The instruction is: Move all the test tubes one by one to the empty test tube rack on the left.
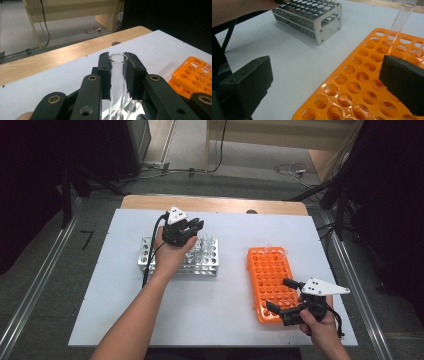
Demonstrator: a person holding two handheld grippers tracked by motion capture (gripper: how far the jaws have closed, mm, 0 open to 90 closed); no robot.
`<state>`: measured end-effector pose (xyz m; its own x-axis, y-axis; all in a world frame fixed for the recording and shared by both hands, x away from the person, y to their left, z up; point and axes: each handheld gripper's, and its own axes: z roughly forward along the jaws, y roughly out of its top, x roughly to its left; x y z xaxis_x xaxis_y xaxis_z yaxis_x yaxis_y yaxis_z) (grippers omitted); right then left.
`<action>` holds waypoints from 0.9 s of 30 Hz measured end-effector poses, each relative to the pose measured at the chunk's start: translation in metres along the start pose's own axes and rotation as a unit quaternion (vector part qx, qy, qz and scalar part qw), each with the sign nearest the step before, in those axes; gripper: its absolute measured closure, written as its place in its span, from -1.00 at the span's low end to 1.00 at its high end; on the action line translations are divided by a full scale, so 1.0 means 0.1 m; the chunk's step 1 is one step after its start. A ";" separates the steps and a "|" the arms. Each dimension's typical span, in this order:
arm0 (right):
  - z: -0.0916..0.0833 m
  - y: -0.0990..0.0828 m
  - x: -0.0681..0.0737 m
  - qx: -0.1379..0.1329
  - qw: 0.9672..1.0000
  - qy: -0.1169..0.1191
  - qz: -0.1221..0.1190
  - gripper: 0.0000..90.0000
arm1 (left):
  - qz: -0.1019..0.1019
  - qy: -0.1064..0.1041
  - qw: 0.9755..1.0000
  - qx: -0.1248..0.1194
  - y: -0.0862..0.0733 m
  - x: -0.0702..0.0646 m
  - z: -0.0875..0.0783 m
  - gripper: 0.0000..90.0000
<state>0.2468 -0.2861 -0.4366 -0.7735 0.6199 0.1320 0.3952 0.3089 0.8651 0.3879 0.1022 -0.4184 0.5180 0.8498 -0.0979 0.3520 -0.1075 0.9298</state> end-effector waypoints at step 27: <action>0.02 -0.01 0.02 0.006 1.000 0.001 -0.005 -1.00 | 0.025 0.008 0.998 0.055 -0.14 -0.09 0.04 0.67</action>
<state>0.2465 -0.2835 -0.4380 -0.7784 0.6151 0.1253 0.3943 0.3238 0.8600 0.3816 0.0936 -0.4322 0.5243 0.8503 -0.0449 0.4095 -0.2055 0.8889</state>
